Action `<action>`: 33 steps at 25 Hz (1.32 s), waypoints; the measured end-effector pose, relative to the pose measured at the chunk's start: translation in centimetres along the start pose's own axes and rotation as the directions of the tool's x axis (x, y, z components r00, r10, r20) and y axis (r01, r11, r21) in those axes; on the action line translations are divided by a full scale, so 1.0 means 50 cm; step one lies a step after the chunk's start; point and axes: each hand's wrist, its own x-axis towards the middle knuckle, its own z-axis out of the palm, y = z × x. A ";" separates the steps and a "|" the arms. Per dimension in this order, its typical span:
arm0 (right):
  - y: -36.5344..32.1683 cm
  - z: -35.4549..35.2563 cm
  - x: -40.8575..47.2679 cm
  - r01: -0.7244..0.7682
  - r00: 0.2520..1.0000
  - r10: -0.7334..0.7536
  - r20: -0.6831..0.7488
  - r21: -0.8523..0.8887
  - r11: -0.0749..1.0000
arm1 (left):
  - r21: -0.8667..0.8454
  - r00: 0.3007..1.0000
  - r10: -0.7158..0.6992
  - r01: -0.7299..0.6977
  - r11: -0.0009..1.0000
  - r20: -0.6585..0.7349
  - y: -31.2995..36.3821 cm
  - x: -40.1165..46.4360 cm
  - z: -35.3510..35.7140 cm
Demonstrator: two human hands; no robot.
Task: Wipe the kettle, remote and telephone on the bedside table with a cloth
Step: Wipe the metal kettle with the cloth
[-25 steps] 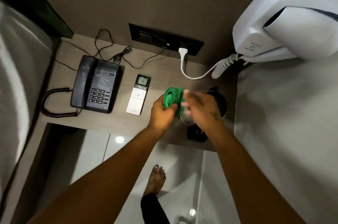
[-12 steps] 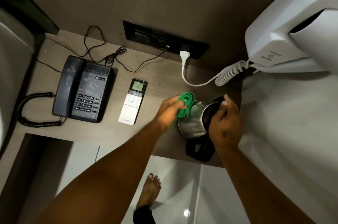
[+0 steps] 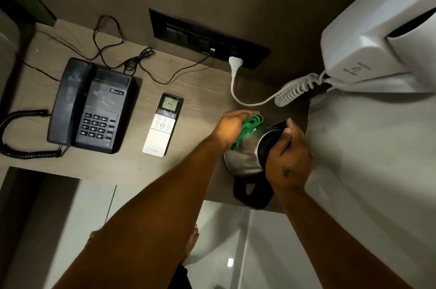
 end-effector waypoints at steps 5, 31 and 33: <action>0.002 0.000 -0.001 -0.008 1.000 0.007 -0.014 -0.031 1.000 | 0.034 0.943 0.322 -0.320 0.947 -0.087 -0.092 -0.111 0.013; -0.017 -0.011 -0.004 -0.022 1.000 0.022 0.007 0.008 1.000 | -0.453 0.975 0.055 -0.150 0.879 -0.216 -0.162 -0.070 0.004; -0.017 -0.011 -0.005 -0.016 1.000 0.016 0.009 0.008 1.000 | -0.601 0.973 -0.003 -0.140 0.787 -0.230 -0.189 -0.106 0.018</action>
